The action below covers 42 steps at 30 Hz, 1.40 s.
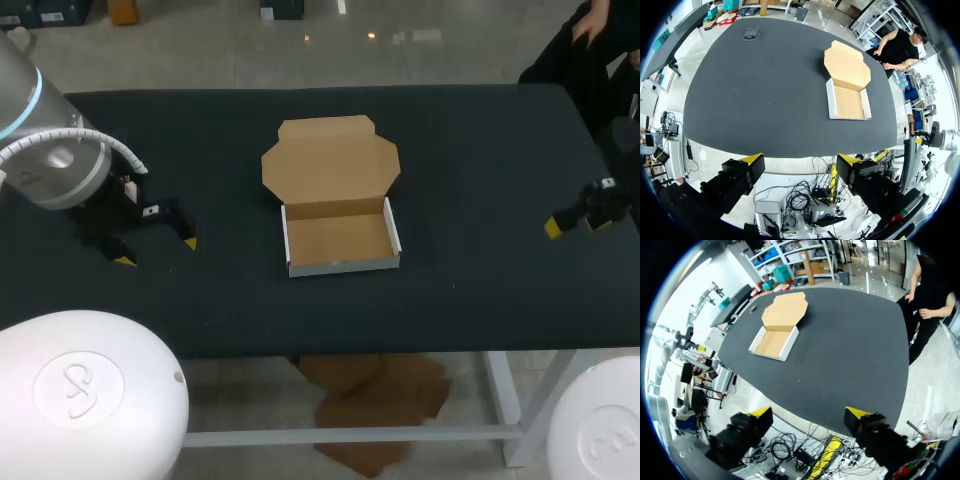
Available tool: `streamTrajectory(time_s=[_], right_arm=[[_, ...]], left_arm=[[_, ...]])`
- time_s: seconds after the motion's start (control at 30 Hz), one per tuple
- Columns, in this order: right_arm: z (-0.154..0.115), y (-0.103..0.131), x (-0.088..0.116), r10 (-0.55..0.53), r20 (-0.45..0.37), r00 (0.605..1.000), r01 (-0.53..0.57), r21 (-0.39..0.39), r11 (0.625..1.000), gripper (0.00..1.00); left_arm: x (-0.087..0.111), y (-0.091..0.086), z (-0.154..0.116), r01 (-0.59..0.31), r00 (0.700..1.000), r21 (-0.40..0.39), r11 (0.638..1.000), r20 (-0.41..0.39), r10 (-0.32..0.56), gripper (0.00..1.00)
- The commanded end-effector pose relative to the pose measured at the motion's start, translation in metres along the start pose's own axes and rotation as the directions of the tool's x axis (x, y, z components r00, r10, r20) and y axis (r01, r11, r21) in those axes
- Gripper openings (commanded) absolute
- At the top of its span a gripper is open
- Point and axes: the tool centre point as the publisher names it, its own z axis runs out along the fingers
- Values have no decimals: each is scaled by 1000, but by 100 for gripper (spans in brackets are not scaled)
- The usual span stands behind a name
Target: Assemble the packaging by folding the flat box into shape, placing the metal phone stand inside, and closing the box properly
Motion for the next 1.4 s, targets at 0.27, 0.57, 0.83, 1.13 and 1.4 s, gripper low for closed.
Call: streamTrajectory(time_s=[0.27,0.57,0.83,1.13,1.4], right_arm=[[-2,0,1,0,-1,1000,0,1,1000,100],[1,0,-3,59,-18,998,-59,-5,998,100],[4,-4,-3,148,15,989,-148,14,989,100],[6,1,-1,228,29,973,-229,26,973,100],[6,1,-1,228,29,973,-229,26,973,100]], left_arm=[[0,1,-1,0,1000,1,1000,6,0,100],[0,1,-1,0,1000,1,1000,6,0,100],[0,1,-1,0,1000,1,1000,6,0,100],[0,1,-1,0,1000,1,1000,6,0,100],[0,1,-1,0,1000,1,1000,6,0,100]])
